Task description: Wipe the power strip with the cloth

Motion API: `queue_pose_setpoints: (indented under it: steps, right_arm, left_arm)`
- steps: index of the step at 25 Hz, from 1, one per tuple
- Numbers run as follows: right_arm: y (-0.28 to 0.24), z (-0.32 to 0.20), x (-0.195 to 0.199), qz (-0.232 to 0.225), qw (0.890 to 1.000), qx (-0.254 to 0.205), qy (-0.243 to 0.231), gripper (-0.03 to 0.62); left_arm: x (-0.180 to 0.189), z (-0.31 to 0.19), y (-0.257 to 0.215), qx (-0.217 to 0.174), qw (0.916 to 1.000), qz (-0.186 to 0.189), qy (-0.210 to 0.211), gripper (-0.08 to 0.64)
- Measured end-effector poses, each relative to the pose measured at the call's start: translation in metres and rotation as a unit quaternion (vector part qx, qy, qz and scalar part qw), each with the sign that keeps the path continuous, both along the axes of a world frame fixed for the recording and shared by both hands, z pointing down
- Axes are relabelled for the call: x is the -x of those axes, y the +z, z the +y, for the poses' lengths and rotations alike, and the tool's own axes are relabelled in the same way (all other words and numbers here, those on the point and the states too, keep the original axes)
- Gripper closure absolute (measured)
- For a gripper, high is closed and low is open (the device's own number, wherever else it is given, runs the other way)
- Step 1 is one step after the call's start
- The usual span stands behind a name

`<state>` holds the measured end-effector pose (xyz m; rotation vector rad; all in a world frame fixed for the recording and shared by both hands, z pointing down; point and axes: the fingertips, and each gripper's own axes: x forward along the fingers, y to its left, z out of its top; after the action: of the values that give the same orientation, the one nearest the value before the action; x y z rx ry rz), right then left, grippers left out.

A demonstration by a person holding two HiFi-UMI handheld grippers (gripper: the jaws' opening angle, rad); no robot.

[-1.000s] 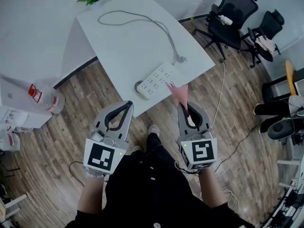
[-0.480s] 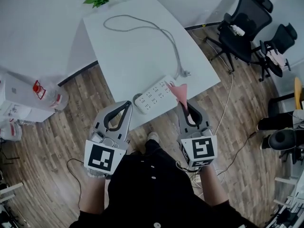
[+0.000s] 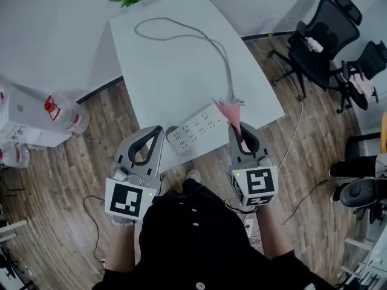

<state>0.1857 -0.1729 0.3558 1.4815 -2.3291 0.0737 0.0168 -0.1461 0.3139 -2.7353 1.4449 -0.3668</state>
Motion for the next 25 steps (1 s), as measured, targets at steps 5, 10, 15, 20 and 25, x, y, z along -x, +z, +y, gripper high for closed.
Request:
queue_pose_setpoints:
  steps: [5, 10, 15, 20, 25]
  right_arm:
    - [0.009, -0.02, -0.01, 0.005, 1.0, 0.007, -0.012, 0.537]
    - [0.023, -0.031, -0.019, 0.014, 1.0, 0.019, -0.018, 0.537]
    - [0.048, -0.044, -0.026, 0.036, 0.998, 0.042, -0.022, 0.537]
    - [0.073, -0.054, -0.037, 0.056, 0.997, 0.059, -0.011, 0.537]
    - [0.095, -0.062, -0.045, 0.066, 0.995, 0.078, 0.003, 0.537]
  left_arm:
    - [-0.004, -0.013, 0.003, 0.004, 0.9997, -0.001, -0.023, 0.549]
    - [-0.003, -0.016, 0.003, 0.001, 0.9991, 0.0, -0.043, 0.549]
    - [0.003, -0.016, 0.004, 0.005, 0.9981, -0.001, -0.062, 0.549]
    - [0.01, -0.014, 0.001, 0.002, 0.9973, -0.006, -0.073, 0.549]
    - [0.017, -0.012, -0.001, 0.002, 0.9969, -0.008, -0.078, 0.549]
